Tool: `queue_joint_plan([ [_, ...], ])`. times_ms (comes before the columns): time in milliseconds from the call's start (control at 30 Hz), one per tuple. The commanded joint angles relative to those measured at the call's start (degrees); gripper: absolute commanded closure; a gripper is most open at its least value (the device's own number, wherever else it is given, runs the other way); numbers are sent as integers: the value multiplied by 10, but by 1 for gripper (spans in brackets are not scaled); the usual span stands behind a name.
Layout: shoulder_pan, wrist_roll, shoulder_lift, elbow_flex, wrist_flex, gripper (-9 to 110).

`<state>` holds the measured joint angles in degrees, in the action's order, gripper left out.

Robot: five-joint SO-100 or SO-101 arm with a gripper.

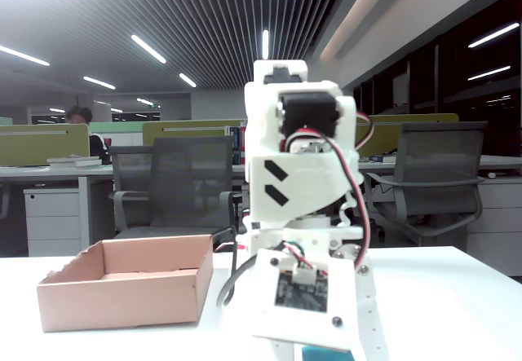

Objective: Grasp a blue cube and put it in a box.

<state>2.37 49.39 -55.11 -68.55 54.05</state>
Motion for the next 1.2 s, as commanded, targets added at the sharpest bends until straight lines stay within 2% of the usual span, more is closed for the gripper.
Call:
queue_joint_plan([
  [0, 4, 0, -5, 24, -4, 78],
  [400, 11, -2, -14, 15, 0, 81],
  [733, 14, -5, -18, 13, 1, 89],
  [1167, 11, -12, -40, 13, 4, 89],
])
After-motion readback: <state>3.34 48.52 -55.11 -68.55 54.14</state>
